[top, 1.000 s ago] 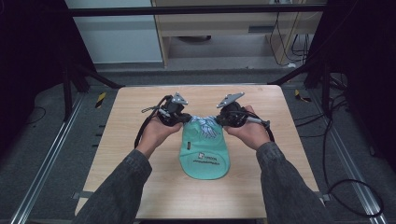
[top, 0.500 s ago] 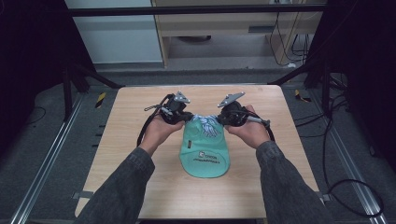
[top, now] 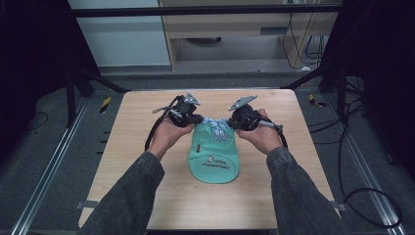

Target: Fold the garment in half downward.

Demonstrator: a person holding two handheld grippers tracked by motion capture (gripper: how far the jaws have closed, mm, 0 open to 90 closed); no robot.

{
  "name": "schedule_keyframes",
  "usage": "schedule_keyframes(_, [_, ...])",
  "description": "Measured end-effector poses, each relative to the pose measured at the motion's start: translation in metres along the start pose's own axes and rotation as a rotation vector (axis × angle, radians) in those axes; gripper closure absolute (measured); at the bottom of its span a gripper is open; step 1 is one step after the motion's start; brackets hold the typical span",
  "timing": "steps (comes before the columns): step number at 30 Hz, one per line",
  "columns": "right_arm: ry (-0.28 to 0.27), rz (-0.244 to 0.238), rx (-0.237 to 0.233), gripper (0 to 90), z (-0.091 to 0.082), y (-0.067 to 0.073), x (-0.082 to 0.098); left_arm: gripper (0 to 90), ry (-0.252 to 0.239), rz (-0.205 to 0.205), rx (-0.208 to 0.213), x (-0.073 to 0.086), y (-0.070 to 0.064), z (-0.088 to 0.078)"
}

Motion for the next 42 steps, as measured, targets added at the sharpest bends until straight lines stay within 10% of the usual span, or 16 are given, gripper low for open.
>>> schedule_keyframes(42, [-0.019, -0.06, -0.033, 84.8, -0.004, 0.03, 0.029, 85.2, -0.005, 0.068, 0.01, 0.035, -0.032, -0.009])
Point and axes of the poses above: each handheld gripper's, and its own axes: z roughly forward along the jaws, x roughly out of its underside, y roughly to its left, the point moved 7 cm from there along z, roughly forward along the jaws
